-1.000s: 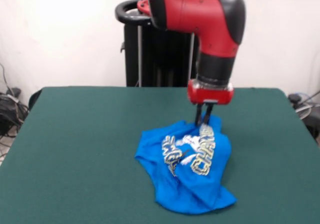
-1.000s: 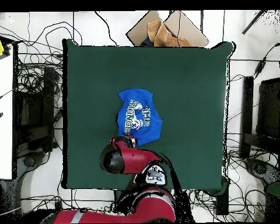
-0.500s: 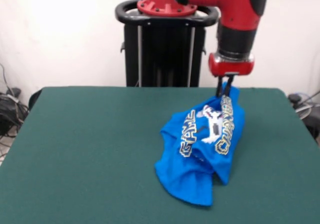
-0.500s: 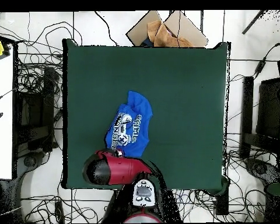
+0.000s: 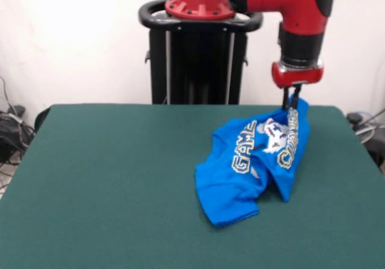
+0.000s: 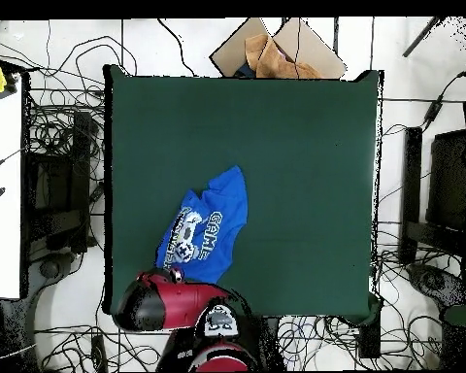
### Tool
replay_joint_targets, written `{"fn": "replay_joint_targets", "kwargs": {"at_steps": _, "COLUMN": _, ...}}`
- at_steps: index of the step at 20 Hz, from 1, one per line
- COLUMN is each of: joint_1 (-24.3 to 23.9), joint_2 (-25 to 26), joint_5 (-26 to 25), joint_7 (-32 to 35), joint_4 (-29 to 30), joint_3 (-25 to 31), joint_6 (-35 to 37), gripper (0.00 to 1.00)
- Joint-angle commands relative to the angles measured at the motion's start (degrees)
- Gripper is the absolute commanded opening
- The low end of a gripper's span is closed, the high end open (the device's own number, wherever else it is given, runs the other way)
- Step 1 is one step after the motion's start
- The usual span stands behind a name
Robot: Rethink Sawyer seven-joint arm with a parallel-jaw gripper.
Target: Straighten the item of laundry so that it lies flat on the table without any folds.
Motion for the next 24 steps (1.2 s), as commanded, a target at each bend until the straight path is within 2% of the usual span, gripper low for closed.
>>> {"fn": "replay_joint_targets", "kwargs": {"at_steps": 1, "joint_1": -1.6, "joint_2": 9.1, "joint_5": 3.2, "joint_7": 18.9, "joint_4": 3.1, "joint_3": 10.0, "joint_6": -7.3, "gripper": 0.0}}
{"fn": "replay_joint_targets", "kwargs": {"at_steps": 3, "joint_1": -0.2, "joint_2": 11.0, "joint_5": 4.7, "joint_7": 20.9, "joint_4": 2.9, "joint_3": 10.9, "joint_6": -9.9, "gripper": 0.0}}
{"fn": "replay_joint_targets", "kwargs": {"at_steps": 7, "joint_1": 4.6, "joint_2": 8.2, "joint_5": 10.0, "joint_7": 25.2, "joint_4": 4.8, "joint_3": 10.8, "joint_6": -11.2, "gripper": 0.0}}
{"fn": "replay_joint_targets", "kwargs": {"at_steps": 13, "joint_1": 7.1, "joint_2": 6.5, "joint_5": 13.9, "joint_7": 27.2, "joint_4": 4.7, "joint_3": 12.0, "joint_6": -12.2, "gripper": 0.0}}
{"fn": "replay_joint_targets", "kwargs": {"at_steps": 14, "joint_1": 6.7, "joint_2": 6.5, "joint_5": 13.0, "joint_7": 27.3, "joint_4": 4.2, "joint_3": 12.2, "joint_6": -12.5, "gripper": 1.0}}
{"fn": "replay_joint_targets", "kwargs": {"at_steps": 18, "joint_1": 10.3, "joint_2": -0.6, "joint_5": 16.4, "joint_7": 25.9, "joint_4": 4.2, "joint_3": 6.2, "joint_6": -7.0, "gripper": 1.0}}
{"fn": "replay_joint_targets", "kwargs": {"at_steps": 20, "joint_1": 14.7, "joint_2": -6.2, "joint_5": 18.7, "joint_7": 23.5, "joint_4": 3.3, "joint_3": -1.6, "joint_6": -1.2, "gripper": 1.0}}
{"fn": "replay_joint_targets", "kwargs": {"at_steps": 22, "joint_1": 18.8, "joint_2": -9.3, "joint_5": 19.5, "joint_7": 20.6, "joint_4": 1.3, "joint_3": -9.2, "joint_6": 4.8, "gripper": 1.0}}
{"fn": "replay_joint_targets", "kwargs": {"at_steps": 24, "joint_1": 19.7, "joint_2": -11.0, "joint_5": 18.2, "joint_7": 19.2, "joint_4": 0.0, "joint_3": -12.6, "joint_6": 8.6, "gripper": 1.0}}
